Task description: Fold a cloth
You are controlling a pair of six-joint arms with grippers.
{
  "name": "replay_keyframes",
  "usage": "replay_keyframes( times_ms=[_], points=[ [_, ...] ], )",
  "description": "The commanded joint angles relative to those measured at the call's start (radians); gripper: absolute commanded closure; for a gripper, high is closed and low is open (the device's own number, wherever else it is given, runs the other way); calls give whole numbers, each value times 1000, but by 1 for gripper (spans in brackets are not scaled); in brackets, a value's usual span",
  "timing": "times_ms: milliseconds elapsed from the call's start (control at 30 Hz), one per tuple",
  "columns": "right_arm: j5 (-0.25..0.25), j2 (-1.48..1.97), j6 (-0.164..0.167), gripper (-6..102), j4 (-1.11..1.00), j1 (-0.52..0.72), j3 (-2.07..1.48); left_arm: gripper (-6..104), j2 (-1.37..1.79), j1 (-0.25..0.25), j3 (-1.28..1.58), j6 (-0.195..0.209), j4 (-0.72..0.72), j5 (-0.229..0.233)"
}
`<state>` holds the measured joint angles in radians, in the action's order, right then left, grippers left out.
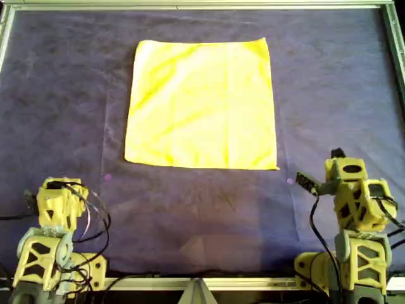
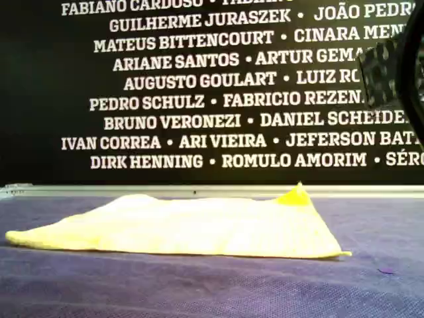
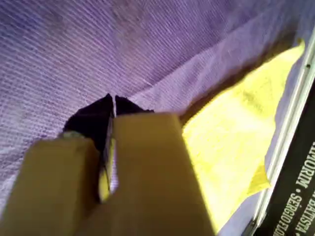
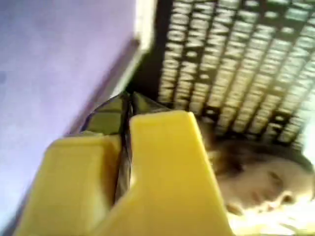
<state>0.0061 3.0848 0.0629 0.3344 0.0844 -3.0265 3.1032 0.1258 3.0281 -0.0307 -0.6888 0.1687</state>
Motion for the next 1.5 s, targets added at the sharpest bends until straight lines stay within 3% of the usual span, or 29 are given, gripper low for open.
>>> replay_keyframes(
  times_ms=[0,233,367,533,767,900,967,1067,1233,1300,1467],
  points=[
    [-3,44,0,94,-80,6,-11,99,11,25,-23,-3,14,5],
    [-3,44,5,95,40,-9,-11,96,12,25,-101,12,106,5],
    [-3,44,8,94,153,-11,-11,95,11,26,-101,-2,123,5],
    [12,44,-6,94,158,-8,-11,95,9,12,-37,-2,126,18],
    [14,44,8,93,156,-3,-9,95,6,12,-21,-2,126,17],
    [-18,43,9,93,158,-43,-8,92,8,29,-26,12,130,0],
    [-69,43,11,89,160,-106,-8,84,8,57,-26,-2,137,-26],
    [-138,32,11,78,179,-169,-9,61,8,126,-28,6,137,-86],
    [-160,-87,26,64,161,-181,-5,33,8,201,-26,11,138,-129],
    [-160,-95,38,64,155,-181,-5,27,8,207,-29,12,138,-129],
    [-160,38,26,63,124,-179,43,23,5,206,-29,12,138,-118]
  ],
)
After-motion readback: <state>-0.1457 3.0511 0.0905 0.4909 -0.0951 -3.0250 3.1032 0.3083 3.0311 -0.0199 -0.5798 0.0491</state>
